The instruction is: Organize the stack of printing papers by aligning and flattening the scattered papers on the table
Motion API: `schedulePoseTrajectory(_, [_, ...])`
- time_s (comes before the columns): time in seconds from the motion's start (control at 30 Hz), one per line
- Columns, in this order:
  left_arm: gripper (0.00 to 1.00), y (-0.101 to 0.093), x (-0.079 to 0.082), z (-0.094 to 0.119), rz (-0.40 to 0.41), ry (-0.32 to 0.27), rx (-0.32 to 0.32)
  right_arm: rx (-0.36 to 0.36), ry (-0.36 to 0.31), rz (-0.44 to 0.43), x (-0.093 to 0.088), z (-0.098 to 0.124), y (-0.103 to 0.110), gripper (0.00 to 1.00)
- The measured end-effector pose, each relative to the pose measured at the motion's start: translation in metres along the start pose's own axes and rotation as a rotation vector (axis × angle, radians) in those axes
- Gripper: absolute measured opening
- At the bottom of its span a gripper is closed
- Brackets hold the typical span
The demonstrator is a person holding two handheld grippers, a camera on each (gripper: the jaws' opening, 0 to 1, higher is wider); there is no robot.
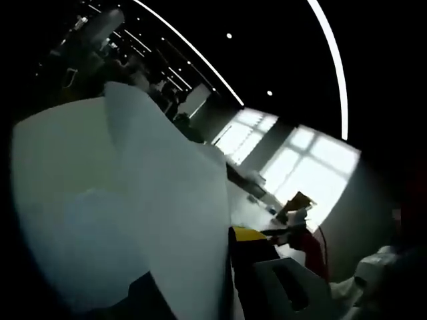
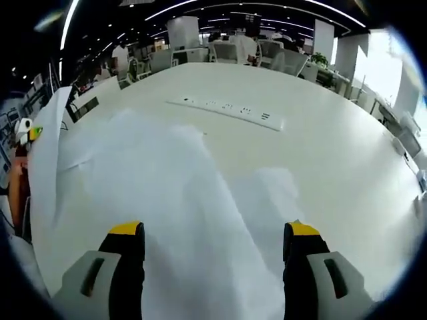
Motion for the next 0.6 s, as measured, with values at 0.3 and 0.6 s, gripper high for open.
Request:
schedulePoseTrajectory(0.3, [0.06,0.004,-0.002,-0.001,0.003,0.010,0.018,0.016,-0.007,0.018,0.001,-0.004,0.001,0.81])
schedulePoseTrajectory(0.6, [0.06,0.009,-0.005,0.000,0.012,0.014,0.019,0.033,-0.023,0.045,0.007,-0.011,0.005,0.81])
Point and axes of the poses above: the point that each gripper's makers call its tool centre point, and the gripper's own axes: z roughly backward along the fingers, y roughly to its left, x roughly out of its top, the point moved 5 cm from there along z, roughly backward along the fingers, and after that the axes turned 2 degrees about y, right-handed, at the moved point
